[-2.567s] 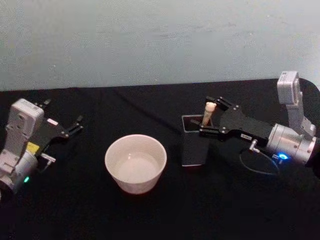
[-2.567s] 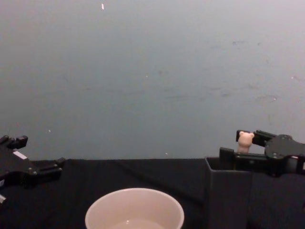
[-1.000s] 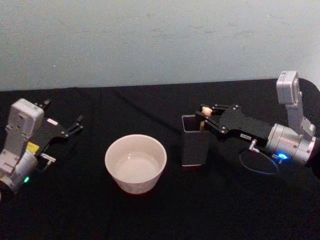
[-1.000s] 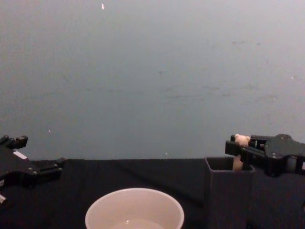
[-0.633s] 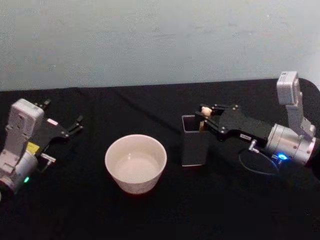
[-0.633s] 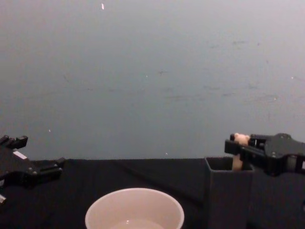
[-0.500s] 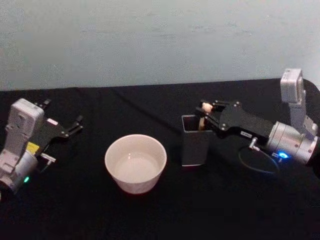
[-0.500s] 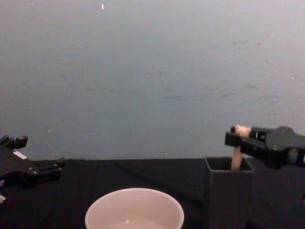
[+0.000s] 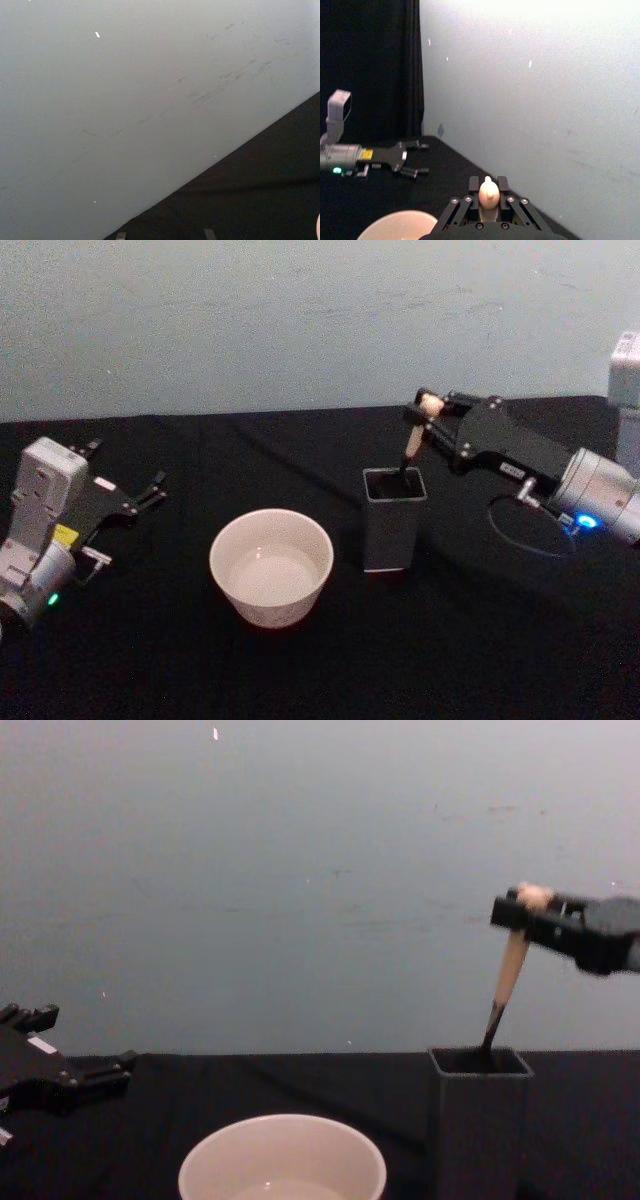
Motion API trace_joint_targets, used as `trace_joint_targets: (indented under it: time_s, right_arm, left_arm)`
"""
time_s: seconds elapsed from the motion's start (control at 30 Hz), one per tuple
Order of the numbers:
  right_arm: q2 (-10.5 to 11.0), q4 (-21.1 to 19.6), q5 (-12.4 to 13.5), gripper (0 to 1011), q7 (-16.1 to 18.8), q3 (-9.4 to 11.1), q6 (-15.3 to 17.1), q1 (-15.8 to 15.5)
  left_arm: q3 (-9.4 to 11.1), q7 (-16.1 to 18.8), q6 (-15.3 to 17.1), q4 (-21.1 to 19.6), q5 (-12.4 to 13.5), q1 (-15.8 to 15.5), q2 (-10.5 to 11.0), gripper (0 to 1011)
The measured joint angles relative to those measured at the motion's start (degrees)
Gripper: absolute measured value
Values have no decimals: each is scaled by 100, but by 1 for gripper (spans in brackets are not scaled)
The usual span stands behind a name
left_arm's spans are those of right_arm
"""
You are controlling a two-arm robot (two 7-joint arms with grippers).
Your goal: Pick up the stirring spoon with one hand, stir inside the cup, then place it back in its original position.
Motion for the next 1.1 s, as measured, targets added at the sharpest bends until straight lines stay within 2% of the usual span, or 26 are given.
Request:
trace_joint_targets:
  time_s: [0.27,0.47,0.83,1.0,1.1]
  right_arm:
    - [43,-343,207,213,-76,180,-40,-60]
    - [10,-396,236,213,-106,207,-110,-20]
    - [-323,-99,-23,213,-236,2,-219,295]
    - [-575,111,-126,213,-169,-198,-248,483]
    - [-656,189,-150,213,-108,-282,-252,544]
  left_arm:
    - [0,0,0,0,0,0,0,1001]
    - [0,0,0,0,0,0,0,1001]
    - [0,0,0,0,0,0,0,1001]
    - [0,0,0,0,0,0,0,1001]
    - [0,0,0,0,0,0,0,1001]
